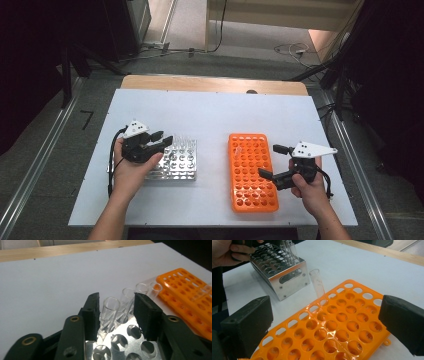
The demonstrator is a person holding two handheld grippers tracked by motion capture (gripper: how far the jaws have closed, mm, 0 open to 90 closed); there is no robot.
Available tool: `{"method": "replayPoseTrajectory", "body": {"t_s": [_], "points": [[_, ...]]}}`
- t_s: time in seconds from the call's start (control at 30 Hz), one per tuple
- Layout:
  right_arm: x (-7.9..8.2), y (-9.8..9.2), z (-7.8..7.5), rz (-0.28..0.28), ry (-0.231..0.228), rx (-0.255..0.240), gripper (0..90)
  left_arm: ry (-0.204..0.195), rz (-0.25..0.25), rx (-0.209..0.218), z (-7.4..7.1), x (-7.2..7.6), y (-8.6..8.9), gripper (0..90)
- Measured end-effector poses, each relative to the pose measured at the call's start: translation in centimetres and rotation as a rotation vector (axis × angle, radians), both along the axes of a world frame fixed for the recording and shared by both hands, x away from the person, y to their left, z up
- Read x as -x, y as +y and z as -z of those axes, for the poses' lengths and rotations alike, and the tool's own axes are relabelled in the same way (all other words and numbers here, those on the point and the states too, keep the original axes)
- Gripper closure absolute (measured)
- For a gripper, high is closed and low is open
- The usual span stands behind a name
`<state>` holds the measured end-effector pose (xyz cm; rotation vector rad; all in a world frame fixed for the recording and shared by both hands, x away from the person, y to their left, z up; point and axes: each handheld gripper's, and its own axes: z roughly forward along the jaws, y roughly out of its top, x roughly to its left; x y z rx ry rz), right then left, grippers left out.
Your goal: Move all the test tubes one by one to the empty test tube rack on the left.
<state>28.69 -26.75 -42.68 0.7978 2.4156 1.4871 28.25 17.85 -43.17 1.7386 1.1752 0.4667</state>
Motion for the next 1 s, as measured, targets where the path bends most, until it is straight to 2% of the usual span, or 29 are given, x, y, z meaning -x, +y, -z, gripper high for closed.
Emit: {"method": "replayPoseTrajectory", "body": {"t_s": [0.07, 0.17, 0.27, 0.43, 0.5, 0.63, 0.9, 1.0], "points": [[0.0, 0.1, 0.0, 0.003, -0.003, -0.002, 0.0, -0.011, 0.006, 0.007, -0.2, 0.2, 0.1, 46.1], [-0.1, 0.1, -0.1, 0.001, -0.002, -0.007, 0.7, -0.052, 0.011, 0.037, -0.5, 0.8, 0.4, 41.8], [-0.4, 0.3, -0.2, 0.002, 0.001, -0.018, 1.9, -0.078, 0.025, 0.056, -0.7, 1.4, 0.5, 30.6], [-0.9, 1.0, -0.3, -0.002, 0.006, -0.022, 3.0, -0.096, 0.05, 0.083, -0.9, 2.1, 0.3, 17.0], [-1.2, 1.4, -0.3, -0.008, 0.01, -0.018, 3.4, -0.098, 0.079, 0.08, -0.8, 2.3, 0.1, 10.0], [-1.8, 2.1, 0.0, -0.025, 0.031, -0.017, 4.9, -0.093, 0.121, 0.101, -0.5, 2.6, -0.4, 2.2], [-3.0, 3.6, 1.0, -0.04, 0.07, 0.005, 17.9, -0.113, 0.218, 0.115, -0.4, 3.5, -2.2, 0.0], [-3.3, 4.2, 1.5, -0.044, 0.089, 0.026, 23.0, -0.113, 0.231, 0.11, -0.4, 3.7, -2.8, 0.0]]}}
